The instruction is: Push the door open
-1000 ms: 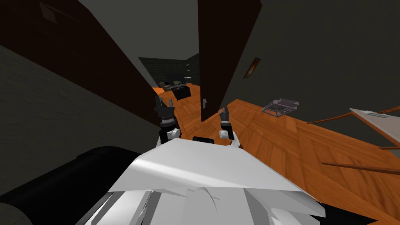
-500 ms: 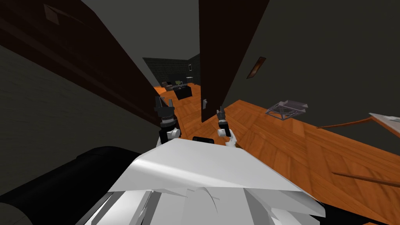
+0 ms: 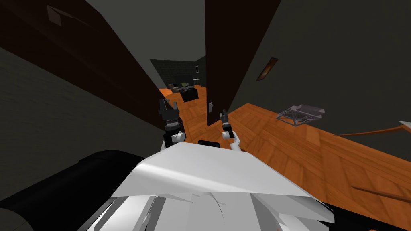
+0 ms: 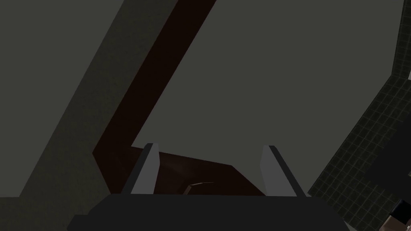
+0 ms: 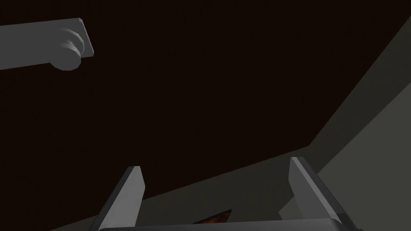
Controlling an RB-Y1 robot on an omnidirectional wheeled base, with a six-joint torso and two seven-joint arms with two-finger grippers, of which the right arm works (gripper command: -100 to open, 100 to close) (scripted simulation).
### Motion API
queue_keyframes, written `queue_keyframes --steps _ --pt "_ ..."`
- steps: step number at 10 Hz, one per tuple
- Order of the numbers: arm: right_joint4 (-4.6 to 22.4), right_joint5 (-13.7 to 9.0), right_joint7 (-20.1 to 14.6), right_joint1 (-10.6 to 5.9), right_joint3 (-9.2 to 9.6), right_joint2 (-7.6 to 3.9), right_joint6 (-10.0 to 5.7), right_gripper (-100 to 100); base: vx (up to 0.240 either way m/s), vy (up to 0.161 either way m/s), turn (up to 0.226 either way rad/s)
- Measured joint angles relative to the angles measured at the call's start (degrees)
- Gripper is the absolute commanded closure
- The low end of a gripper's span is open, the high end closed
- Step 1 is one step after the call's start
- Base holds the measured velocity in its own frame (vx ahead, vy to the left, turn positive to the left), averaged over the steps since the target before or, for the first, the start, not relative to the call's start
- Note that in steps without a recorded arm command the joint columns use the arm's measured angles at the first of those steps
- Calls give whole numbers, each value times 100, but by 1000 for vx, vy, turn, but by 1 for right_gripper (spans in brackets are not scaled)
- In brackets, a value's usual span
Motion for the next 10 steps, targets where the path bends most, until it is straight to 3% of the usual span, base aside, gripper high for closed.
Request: queue_keyframes --steps 4,10 --pt "501 -25 -174 -335 170 -85 19 -100 47 -54 63" --pt "1496 -67 -419 -967 404 -180 -57 -100 50 -60 85"
